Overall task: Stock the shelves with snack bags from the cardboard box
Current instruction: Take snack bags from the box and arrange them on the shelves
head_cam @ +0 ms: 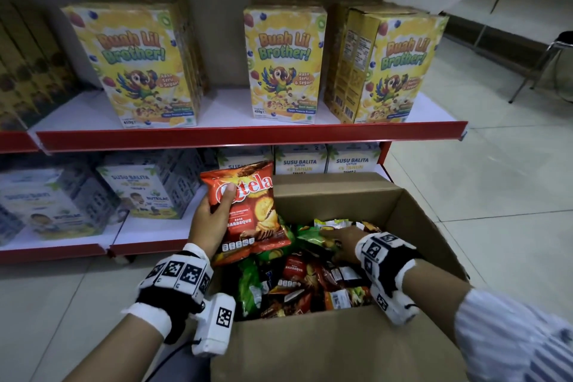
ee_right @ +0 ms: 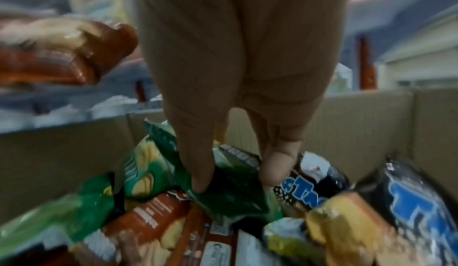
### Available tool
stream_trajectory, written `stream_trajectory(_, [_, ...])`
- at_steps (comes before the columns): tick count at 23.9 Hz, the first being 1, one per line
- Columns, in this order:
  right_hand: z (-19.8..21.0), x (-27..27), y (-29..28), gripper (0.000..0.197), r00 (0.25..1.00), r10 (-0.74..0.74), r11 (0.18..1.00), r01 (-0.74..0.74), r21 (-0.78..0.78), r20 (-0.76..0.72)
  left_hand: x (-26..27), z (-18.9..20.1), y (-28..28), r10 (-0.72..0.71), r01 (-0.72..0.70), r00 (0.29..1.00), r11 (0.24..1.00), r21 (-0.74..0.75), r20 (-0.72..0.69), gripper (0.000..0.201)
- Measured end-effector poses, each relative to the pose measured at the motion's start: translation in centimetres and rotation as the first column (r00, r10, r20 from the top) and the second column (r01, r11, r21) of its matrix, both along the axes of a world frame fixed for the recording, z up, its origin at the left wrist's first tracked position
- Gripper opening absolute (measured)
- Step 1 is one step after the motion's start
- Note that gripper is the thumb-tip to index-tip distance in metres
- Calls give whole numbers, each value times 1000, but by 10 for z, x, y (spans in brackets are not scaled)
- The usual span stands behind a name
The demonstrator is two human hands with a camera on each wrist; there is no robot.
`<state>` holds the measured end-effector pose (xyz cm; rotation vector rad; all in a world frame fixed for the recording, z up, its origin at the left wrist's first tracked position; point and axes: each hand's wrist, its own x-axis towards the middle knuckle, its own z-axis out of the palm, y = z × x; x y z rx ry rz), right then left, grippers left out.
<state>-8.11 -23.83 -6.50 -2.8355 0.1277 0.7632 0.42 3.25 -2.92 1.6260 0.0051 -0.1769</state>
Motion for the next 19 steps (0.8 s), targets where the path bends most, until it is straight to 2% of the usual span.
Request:
stream_trajectory(1, [4,0,3,66,999,1,1000,-1,7,36,1,0,1,-3,3,1000,1000,4,2,49])
stream_trajectory(3, [17,-3,6,55,982,-113,989,96,114,153,4,0,3,5,-5,1000,999,38,8,48])
stream_trajectory(5, [38,-8,9,51,912,-297,921,195,337,284,7,1,6,15,-14,1000,998,60,-15,44])
stream_trajectory(6, [49,-11,11,53,862,-365,874,186,449,353,8,2,7,6,-4,999,998,59,-33,44])
stream_trajectory(8, [70,-19,22,60,770,-386,833,53,551,508,7,3,4,-36,41,997,997,69,-70,49])
stream_trajectory(10, [84,-25,39,66,720,-325,827,-97,554,613,3,9,-3,-98,101,988,995,19,-118,55])
stream_trajectory(11, [88,-31,43,70,727,-285,825,-146,546,625,-3,15,-11,-146,136,980,988,-79,-138,56])
stream_trajectory(13, [88,-36,53,76,805,-223,785,-186,591,550,-10,26,-20,-255,207,957,936,-286,-142,63])
stream_trajectory(14, [86,-38,56,73,816,-232,754,-193,628,529,-12,29,-25,-291,239,949,915,-325,-124,69])
stream_trajectory(15, [85,-40,60,62,792,-290,709,-199,677,537,-16,31,-28,-309,261,946,907,-331,-100,76])
stream_trajectory(17, [87,-39,67,33,671,-540,559,-166,812,509,-18,31,-29,-308,278,950,908,-314,-50,85])
stream_trajectory(18, [89,-37,68,35,622,-652,456,-134,880,433,-19,30,-29,-311,286,950,905,-314,-32,86])
stream_trajectory(19, [91,-34,68,44,611,-724,340,-89,936,321,-19,29,-29,-323,301,946,900,-315,-19,87])
